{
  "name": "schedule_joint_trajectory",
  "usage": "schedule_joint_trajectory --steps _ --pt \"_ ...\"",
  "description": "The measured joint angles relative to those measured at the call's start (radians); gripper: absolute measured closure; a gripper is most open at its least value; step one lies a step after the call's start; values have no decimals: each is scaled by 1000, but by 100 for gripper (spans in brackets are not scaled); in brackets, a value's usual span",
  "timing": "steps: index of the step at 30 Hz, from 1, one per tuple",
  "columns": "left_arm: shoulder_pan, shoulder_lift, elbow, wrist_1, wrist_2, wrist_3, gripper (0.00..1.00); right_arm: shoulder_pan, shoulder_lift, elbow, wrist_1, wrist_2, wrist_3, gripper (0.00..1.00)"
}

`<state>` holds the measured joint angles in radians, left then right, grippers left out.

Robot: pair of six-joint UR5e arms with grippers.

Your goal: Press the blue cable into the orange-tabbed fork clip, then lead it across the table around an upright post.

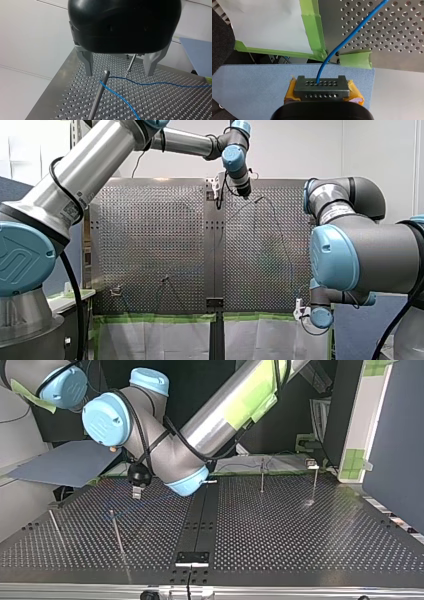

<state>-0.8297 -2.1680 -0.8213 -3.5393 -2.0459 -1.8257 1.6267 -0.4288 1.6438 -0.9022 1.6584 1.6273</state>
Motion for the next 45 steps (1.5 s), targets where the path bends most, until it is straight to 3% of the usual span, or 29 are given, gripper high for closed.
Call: schedule_joint_trajectory --steps 10,18,30,38,45 --pt "4 -1 -1 38 13 -11 2 0 1 0 0 0 1 100" --pt "12 -7 -1 111 80 -79 2 0 1 0 -1 0 0 100" --pt "31 -67 23 182 194 -188 2 0 1 0 2 0 -2 100" --pt "63 -73 24 227 209 -238 2 0 2 0 -1 0 -2 100" --pt "109 -111 40 245 218 -248 2 0 3 0 -1 0 0 100"
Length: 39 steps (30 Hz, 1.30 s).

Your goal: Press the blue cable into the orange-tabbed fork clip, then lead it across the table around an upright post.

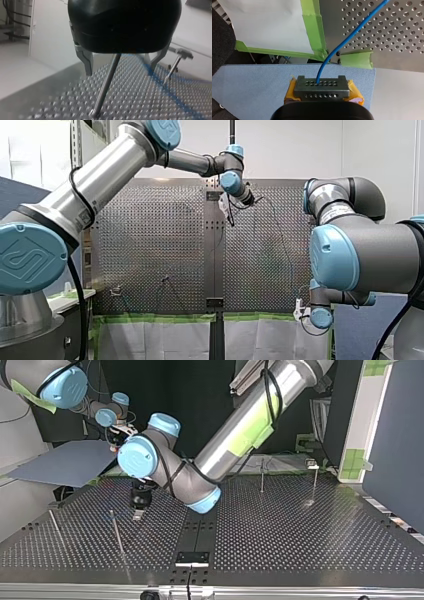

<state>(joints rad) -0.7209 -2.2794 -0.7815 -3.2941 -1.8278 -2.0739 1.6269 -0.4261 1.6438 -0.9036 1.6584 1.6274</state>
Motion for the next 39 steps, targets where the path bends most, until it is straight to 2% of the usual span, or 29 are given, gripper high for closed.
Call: schedule_joint_trajectory --steps 8,15,20,26,33,39 --pt "38 -7 5 69 -14 0 2 0 0 0 -1 0 0 100" --pt "49 -7 17 139 -27 1 2 2 1 0 -1 0 0 100" --pt "42 -7 59 176 -51 0 2 4 1 0 -2 0 0 100" --pt "38 -7 110 185 -71 -15 2 7 2 0 -2 0 1 100" --pt "44 -15 133 205 -61 -39 2 10 3 0 -2 0 0 100" --pt "46 -55 170 211 -31 -72 2 10 3 0 0 0 0 100"
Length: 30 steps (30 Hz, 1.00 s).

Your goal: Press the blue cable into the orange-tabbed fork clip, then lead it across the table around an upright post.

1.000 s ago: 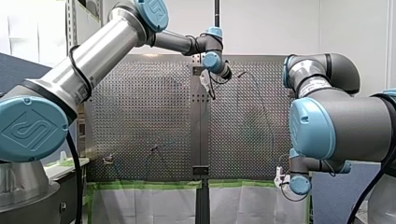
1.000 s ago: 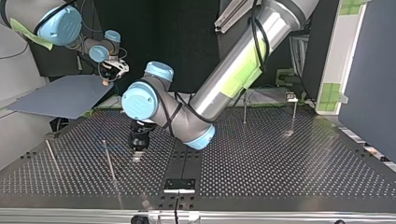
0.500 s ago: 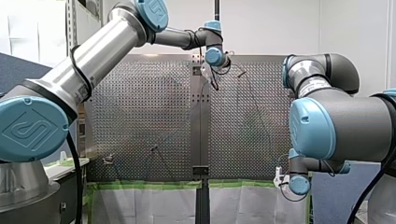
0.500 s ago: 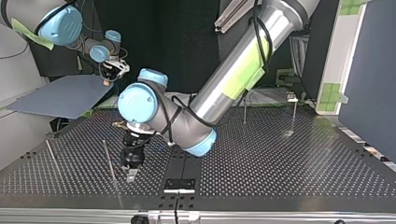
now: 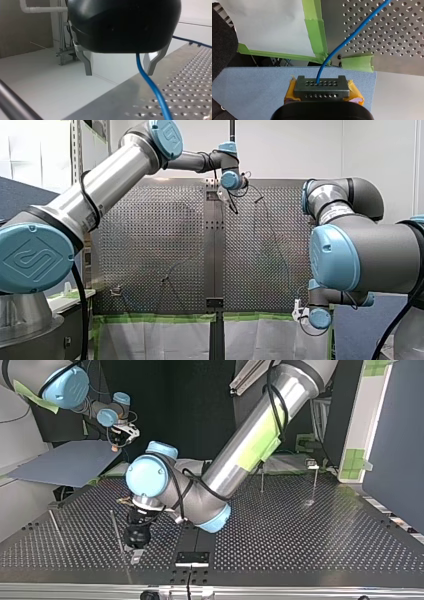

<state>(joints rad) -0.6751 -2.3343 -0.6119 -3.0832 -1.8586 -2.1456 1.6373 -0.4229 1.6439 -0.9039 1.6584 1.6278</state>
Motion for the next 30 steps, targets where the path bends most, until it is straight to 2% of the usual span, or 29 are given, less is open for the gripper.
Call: schedule_joint_trajectory --steps 6,13,20,30 --pt "2 -59 46 2 12 -11 2 0 0 0 3 0 0 100" --pt "6 -88 6 24 17 -6 2 1 0 0 3 0 -1 100" --pt "14 -89 -49 28 9 40 2 4 0 0 3 0 -2 100" --pt "4 -89 -116 8 1 125 2 7 0 0 3 0 -4 100"
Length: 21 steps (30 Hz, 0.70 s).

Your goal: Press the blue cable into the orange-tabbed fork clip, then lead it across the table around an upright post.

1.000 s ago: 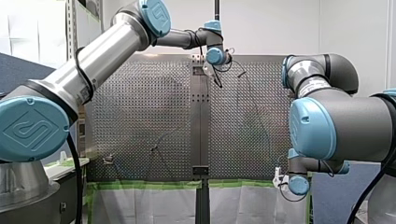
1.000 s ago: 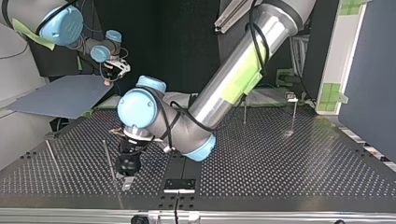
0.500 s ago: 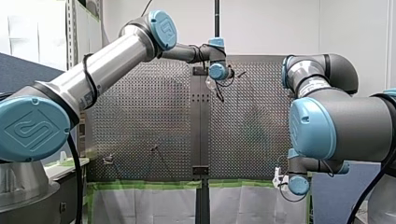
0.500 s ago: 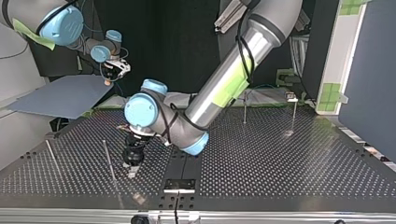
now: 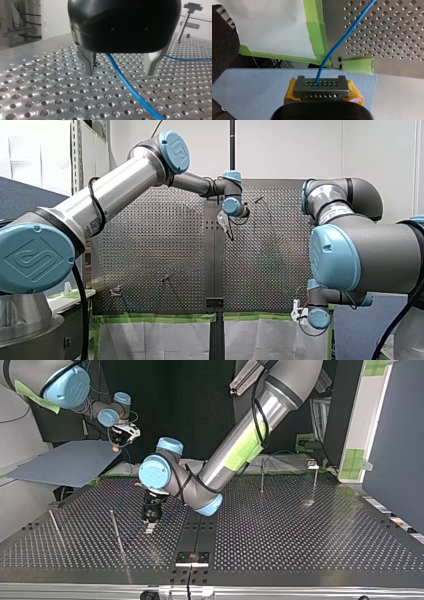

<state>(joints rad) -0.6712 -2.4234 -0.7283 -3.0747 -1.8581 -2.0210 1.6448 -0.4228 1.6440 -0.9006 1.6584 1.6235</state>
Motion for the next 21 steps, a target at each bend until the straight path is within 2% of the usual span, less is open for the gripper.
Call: schedule_joint_trajectory --steps 8,14,21 --pt "3 2 8 -39 32 16 2 1 0 0 3 0 0 100" --pt "8 4 26 -92 35 21 2 1 0 0 4 1 1 100" --pt "11 16 30 -109 34 22 2 1 0 0 0 1 4 100"
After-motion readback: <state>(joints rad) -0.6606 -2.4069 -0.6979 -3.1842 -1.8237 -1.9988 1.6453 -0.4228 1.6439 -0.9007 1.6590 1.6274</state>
